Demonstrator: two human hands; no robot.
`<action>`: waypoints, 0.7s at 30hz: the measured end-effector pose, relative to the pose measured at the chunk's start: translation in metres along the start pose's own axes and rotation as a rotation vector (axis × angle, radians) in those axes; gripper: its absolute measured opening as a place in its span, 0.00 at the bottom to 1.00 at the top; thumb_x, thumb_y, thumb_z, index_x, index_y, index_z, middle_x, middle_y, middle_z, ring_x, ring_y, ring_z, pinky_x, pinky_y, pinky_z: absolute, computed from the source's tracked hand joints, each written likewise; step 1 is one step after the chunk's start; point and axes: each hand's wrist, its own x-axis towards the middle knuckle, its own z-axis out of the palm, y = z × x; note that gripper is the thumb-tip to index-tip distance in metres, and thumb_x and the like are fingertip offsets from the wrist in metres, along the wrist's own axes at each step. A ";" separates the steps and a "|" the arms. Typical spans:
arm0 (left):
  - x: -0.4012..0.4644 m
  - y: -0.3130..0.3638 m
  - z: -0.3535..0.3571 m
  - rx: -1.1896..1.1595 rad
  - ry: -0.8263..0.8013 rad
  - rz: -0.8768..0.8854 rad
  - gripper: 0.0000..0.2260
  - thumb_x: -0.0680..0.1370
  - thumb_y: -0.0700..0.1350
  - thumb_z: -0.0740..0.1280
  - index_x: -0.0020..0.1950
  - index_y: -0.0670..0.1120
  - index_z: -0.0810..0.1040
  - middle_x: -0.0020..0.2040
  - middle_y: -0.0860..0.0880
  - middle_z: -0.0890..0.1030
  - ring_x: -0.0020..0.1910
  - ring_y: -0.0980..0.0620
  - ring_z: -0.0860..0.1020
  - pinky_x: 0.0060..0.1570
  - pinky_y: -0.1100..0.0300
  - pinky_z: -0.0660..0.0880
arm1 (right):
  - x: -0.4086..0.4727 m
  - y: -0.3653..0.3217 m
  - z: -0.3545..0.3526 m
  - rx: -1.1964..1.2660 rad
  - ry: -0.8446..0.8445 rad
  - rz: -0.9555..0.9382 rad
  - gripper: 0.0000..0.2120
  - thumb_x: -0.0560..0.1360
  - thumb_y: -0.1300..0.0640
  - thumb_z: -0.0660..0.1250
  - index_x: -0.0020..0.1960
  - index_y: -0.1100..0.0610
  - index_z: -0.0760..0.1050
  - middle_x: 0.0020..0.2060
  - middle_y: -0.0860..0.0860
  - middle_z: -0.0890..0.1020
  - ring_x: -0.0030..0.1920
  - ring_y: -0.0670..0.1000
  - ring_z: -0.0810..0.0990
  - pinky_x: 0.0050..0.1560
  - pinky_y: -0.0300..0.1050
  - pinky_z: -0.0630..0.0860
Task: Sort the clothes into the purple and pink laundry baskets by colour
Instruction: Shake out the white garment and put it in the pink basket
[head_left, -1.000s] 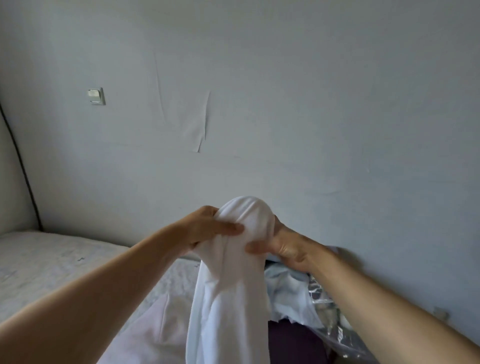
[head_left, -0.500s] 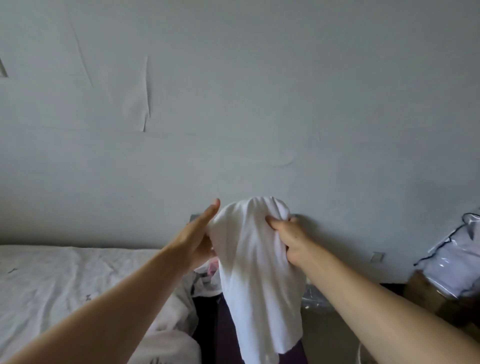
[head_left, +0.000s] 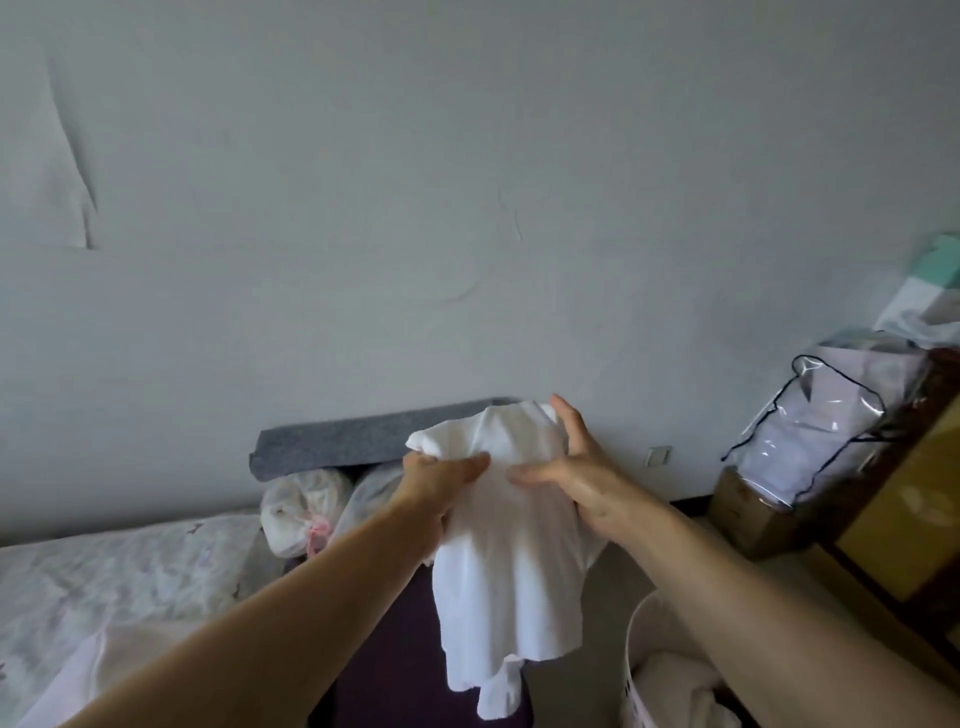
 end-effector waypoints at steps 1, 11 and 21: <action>0.008 -0.002 0.019 0.001 0.006 -0.008 0.34 0.66 0.43 0.78 0.68 0.41 0.68 0.56 0.39 0.79 0.51 0.40 0.80 0.43 0.46 0.80 | -0.002 0.002 -0.019 -0.102 -0.065 -0.002 0.55 0.60 0.65 0.80 0.75 0.39 0.53 0.70 0.45 0.63 0.68 0.51 0.67 0.67 0.52 0.69; 0.058 -0.039 0.153 0.231 -0.147 0.067 0.41 0.69 0.47 0.76 0.75 0.56 0.56 0.69 0.41 0.68 0.59 0.42 0.75 0.56 0.48 0.76 | 0.002 0.031 -0.160 -0.929 0.048 -0.055 0.29 0.60 0.50 0.79 0.58 0.51 0.75 0.46 0.46 0.78 0.50 0.49 0.78 0.36 0.35 0.69; 0.081 -0.098 0.274 1.577 -0.328 0.510 0.21 0.68 0.45 0.76 0.60 0.49 0.78 0.63 0.45 0.64 0.55 0.43 0.74 0.58 0.53 0.74 | 0.012 0.090 -0.274 -1.034 0.248 0.134 0.30 0.63 0.47 0.78 0.61 0.57 0.75 0.57 0.54 0.67 0.57 0.54 0.72 0.54 0.43 0.71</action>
